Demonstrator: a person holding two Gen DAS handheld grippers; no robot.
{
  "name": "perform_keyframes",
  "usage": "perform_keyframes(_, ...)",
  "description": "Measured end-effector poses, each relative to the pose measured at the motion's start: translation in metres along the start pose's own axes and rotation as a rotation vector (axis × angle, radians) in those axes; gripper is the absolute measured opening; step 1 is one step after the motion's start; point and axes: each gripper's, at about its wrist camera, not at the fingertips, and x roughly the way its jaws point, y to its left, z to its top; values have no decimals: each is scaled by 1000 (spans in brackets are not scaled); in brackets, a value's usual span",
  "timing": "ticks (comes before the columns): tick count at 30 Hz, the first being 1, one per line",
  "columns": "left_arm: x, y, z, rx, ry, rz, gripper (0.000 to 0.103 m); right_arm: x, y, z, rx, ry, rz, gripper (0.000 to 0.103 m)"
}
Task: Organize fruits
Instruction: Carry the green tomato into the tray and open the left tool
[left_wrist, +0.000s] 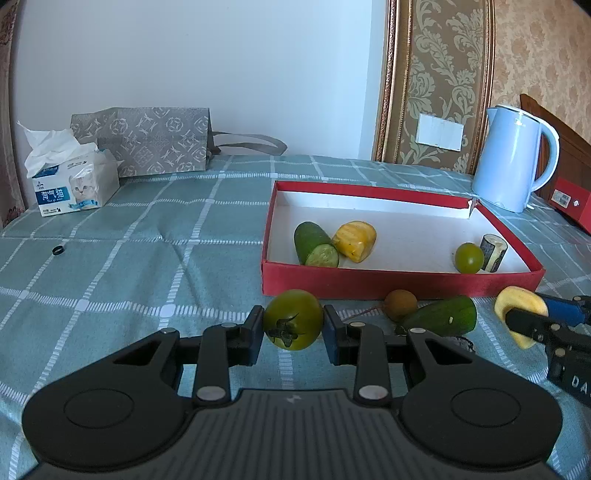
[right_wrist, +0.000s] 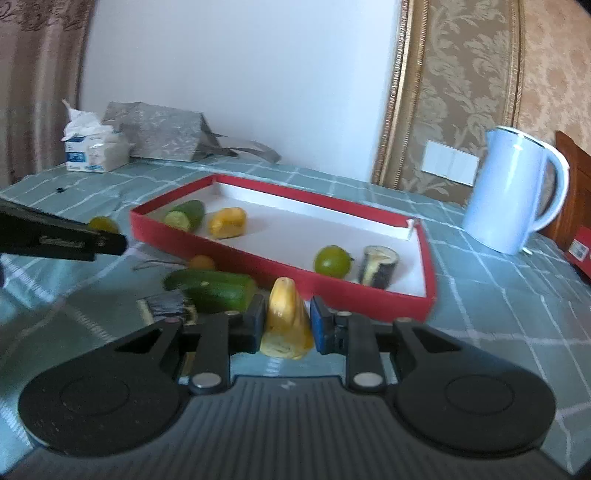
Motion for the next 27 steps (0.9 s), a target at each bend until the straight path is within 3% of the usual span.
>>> perform_keyframes(16,-5,-10,3,27,-28,-7,32,10,-20,-6,88,-12,-7,25)
perform_keyframes(27,6,-35,27,57,-33,-59,32,7,-32,-6,151,-35,0,25)
